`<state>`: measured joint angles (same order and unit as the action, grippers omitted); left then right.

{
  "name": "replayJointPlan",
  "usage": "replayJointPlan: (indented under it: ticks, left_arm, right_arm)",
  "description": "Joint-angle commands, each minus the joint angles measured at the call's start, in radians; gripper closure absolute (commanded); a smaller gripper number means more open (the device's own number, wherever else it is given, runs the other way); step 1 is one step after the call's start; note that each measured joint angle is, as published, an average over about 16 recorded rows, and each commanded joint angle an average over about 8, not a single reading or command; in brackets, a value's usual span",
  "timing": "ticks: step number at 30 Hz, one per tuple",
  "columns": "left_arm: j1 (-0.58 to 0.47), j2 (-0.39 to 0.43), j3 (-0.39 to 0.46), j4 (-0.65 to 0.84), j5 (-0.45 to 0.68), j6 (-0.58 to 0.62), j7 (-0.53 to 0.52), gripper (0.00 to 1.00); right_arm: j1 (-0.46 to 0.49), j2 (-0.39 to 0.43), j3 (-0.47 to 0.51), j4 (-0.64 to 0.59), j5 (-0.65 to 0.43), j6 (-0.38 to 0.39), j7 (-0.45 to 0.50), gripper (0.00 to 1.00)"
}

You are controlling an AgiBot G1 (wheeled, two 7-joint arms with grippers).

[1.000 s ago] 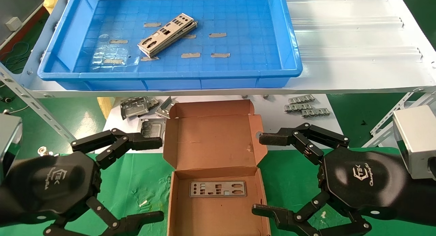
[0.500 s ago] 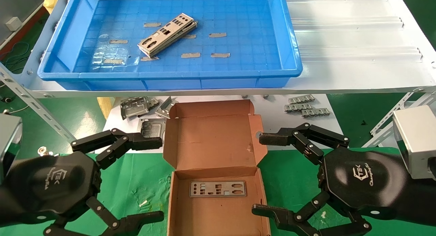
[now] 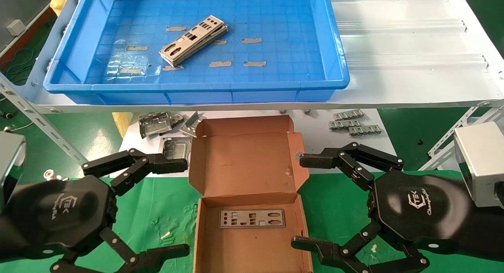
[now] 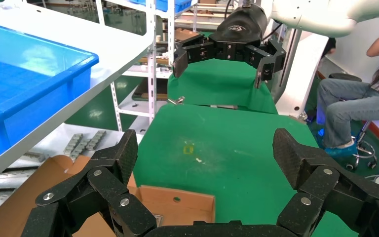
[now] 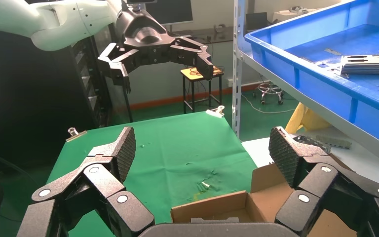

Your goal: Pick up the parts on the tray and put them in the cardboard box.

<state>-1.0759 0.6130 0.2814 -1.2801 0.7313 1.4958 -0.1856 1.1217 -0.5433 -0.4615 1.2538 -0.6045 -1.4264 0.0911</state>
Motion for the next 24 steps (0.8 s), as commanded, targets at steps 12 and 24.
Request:
replayJointPlan:
  ticks: [12,24]
  left_arm:
    - [0.000,0.000,0.000,0.000,0.000,0.000,0.000,0.00]
    - [0.000,0.000,0.000,0.000,0.000,0.000,0.000,0.00]
  right_arm:
    - [0.000,0.000,0.000,0.000,0.000,0.000,0.000,0.00]
    - [0.000,0.000,0.000,0.000,0.000,0.000,0.000,0.00]
